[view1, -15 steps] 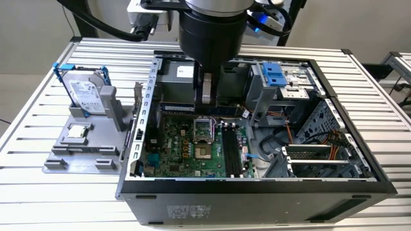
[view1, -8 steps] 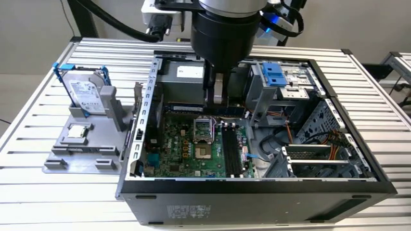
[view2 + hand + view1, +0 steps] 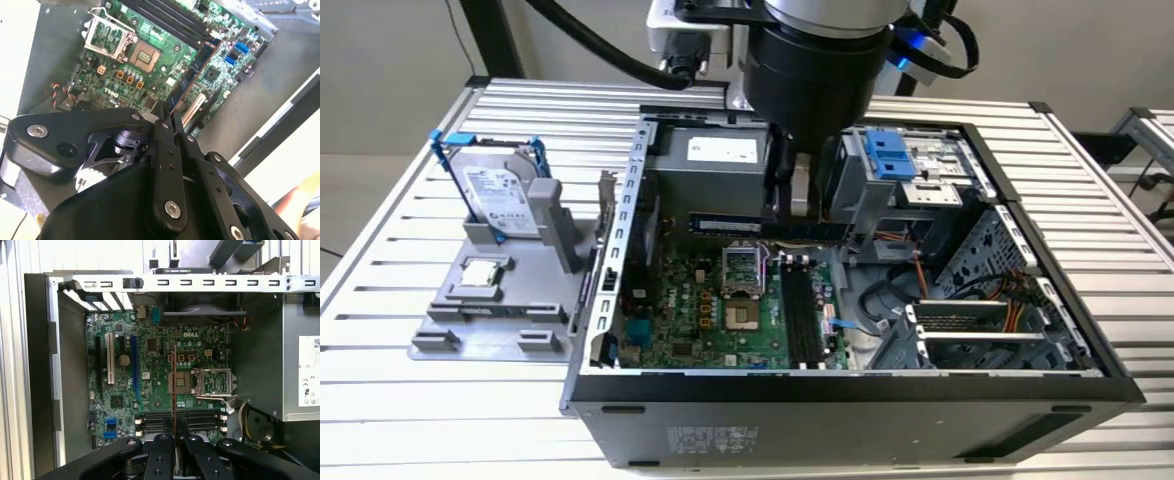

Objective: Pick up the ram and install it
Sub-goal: 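Pick up the ram and move it above insertion slot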

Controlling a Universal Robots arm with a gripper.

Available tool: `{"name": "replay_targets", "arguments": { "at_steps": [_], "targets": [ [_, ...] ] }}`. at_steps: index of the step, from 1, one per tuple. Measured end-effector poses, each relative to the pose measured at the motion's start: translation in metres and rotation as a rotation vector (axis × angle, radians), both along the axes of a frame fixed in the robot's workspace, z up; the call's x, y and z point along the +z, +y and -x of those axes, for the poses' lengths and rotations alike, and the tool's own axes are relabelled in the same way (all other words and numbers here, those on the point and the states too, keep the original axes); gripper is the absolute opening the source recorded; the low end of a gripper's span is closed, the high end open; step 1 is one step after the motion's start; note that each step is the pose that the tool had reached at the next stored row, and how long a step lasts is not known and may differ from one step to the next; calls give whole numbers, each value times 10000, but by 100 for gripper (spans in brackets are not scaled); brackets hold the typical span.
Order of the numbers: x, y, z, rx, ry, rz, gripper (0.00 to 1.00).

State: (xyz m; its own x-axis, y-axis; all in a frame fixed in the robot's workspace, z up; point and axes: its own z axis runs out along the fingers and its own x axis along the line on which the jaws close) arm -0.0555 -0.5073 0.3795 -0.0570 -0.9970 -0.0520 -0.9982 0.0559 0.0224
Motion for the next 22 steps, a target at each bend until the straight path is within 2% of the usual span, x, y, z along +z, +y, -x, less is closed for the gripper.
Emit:
{"name": "replay_targets", "arguments": {
  "at_steps": [10, 22],
  "targets": [
    [-1, 0, -169, 1, 2, -1, 0],
    [0, 0, -322, 0, 2, 0, 0]
  ]
}}
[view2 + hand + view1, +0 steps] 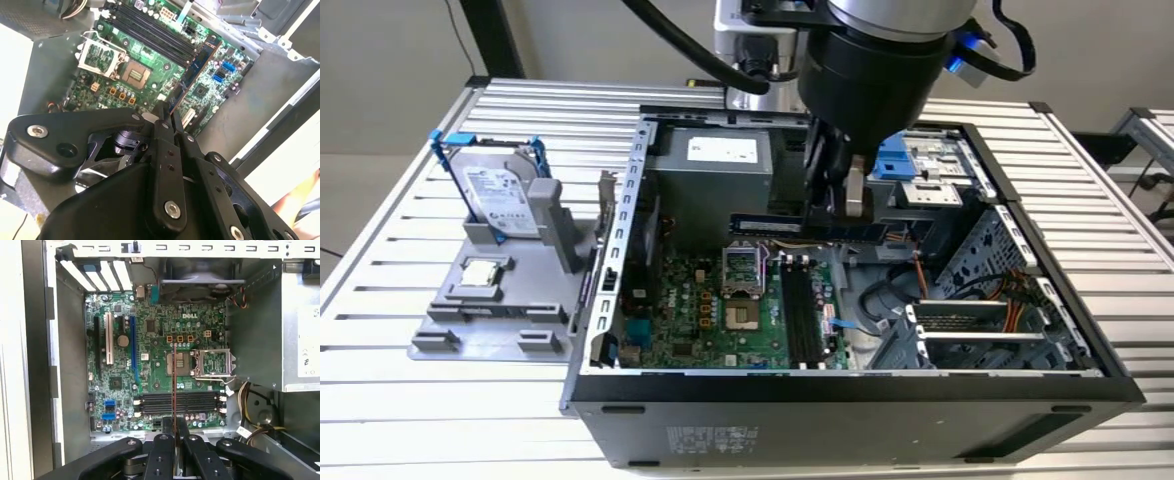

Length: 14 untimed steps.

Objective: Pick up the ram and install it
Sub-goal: 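Pick up the ram and move it above insertion slot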

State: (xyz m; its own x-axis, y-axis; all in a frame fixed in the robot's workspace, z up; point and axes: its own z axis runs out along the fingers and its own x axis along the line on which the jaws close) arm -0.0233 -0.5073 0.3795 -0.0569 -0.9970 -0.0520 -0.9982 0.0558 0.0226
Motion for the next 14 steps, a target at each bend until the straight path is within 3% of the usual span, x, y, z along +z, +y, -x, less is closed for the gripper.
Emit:
{"name": "replay_targets", "arguments": {
  "at_steps": [14],
  "targets": [
    [0, 8, -225, -4, 0, 0, 0]
  ]
}}
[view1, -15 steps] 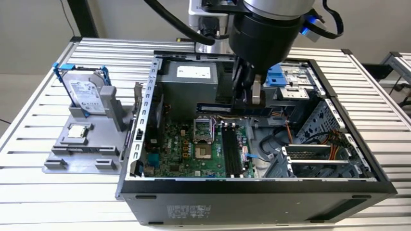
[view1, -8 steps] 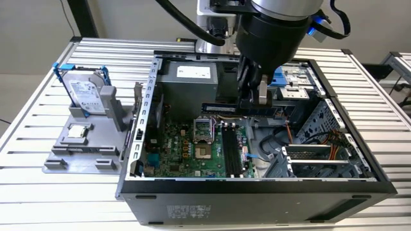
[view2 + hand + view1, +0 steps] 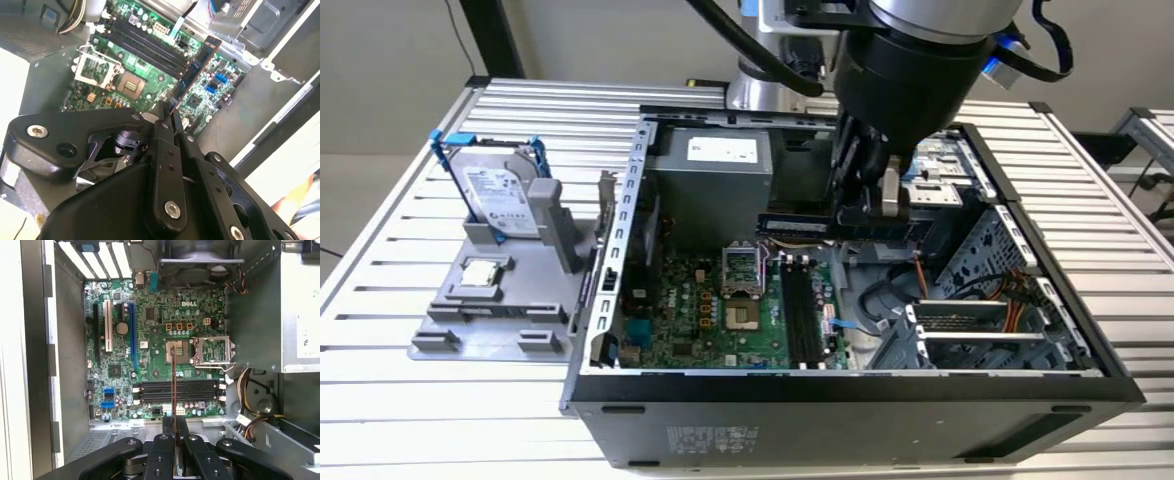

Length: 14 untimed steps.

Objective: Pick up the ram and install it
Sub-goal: 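Pick up the ram and move it above insertion slot, then insert the ram into the slot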

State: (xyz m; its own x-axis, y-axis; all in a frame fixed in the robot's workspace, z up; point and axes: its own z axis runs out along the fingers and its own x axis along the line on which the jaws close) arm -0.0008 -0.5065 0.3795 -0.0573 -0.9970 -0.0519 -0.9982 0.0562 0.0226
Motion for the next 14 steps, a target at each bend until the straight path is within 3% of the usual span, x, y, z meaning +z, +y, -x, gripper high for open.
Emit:
{"name": "replay_targets", "arguments": {
  "at_steps": [9, 14],
  "targets": [
    [0, 34, -133, -170, -1, 0, 0],
    [0, 98, -157, -243, 0, 0, 0]
  ]
}}
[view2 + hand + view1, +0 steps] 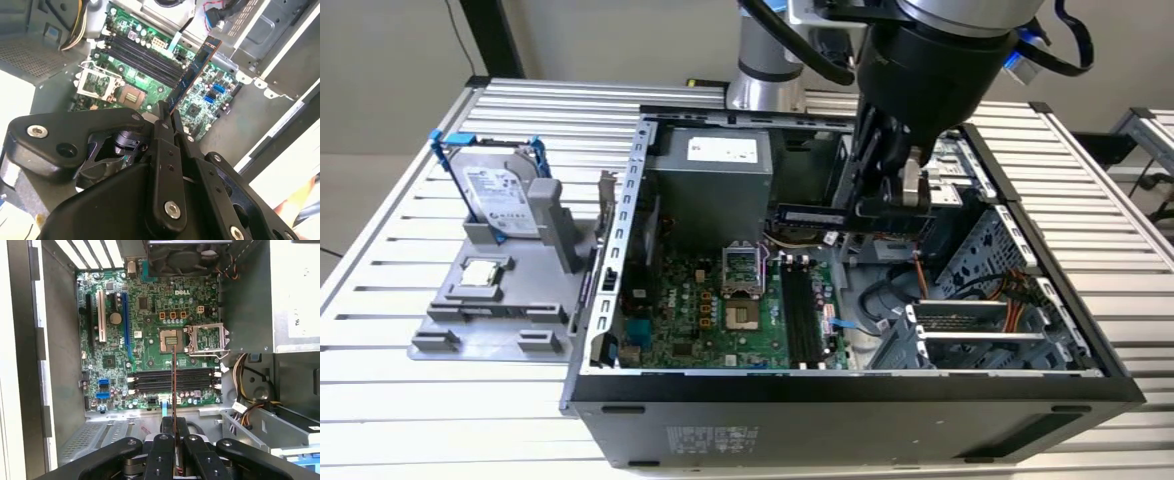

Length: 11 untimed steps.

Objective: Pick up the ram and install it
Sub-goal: 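Insert the ram into the slot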

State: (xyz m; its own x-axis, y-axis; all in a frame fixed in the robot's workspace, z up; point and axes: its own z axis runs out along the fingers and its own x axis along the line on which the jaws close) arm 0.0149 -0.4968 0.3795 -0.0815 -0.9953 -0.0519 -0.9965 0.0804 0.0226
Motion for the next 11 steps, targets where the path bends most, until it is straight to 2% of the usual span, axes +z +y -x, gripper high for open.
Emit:
{"name": "replay_targets", "arguments": {
  "at_steps": [6, 11],
  "targets": [
    [0, 112, -5, 0, 0, 1, 0],
    [-1, 225, -11, 1, 0, 1, 0]
  ]
}}
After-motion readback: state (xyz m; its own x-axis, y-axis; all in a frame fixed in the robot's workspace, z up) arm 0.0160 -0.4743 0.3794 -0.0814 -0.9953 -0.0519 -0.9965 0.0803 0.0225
